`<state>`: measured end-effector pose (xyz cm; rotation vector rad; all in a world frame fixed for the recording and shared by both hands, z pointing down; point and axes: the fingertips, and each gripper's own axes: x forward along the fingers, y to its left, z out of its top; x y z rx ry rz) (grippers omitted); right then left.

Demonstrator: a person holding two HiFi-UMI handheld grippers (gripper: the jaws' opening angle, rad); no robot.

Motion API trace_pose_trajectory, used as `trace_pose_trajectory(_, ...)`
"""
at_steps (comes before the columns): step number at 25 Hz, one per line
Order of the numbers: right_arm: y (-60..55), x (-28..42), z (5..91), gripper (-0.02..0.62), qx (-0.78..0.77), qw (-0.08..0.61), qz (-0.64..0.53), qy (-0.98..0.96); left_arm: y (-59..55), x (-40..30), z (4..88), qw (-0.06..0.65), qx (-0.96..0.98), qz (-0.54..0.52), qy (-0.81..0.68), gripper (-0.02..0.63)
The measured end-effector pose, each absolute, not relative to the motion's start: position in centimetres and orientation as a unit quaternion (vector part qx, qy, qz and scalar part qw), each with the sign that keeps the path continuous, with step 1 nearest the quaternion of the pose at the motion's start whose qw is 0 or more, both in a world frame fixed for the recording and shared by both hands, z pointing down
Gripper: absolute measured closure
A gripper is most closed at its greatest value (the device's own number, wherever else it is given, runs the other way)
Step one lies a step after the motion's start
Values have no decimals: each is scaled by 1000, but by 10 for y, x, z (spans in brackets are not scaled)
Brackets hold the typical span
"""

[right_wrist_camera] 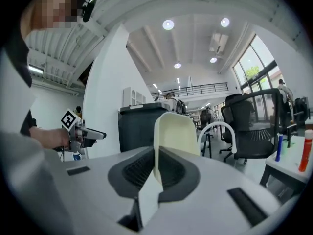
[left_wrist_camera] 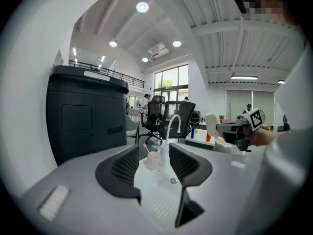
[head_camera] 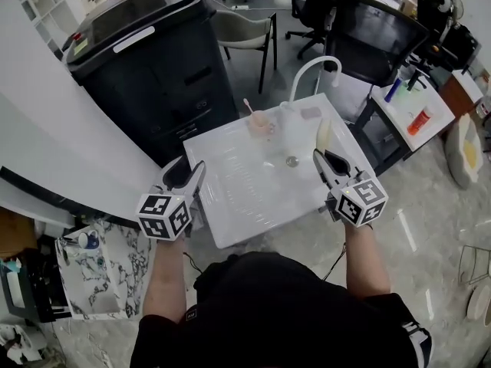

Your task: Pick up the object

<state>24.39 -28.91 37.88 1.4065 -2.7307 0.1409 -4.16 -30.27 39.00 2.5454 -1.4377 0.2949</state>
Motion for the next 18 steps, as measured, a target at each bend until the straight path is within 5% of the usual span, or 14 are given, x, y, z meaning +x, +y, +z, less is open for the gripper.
trace_pose_trajectory(18, -299, 206, 366, 565, 461, 44, 18, -886, -331, -88, 371, 76, 863, 80, -493, 451)
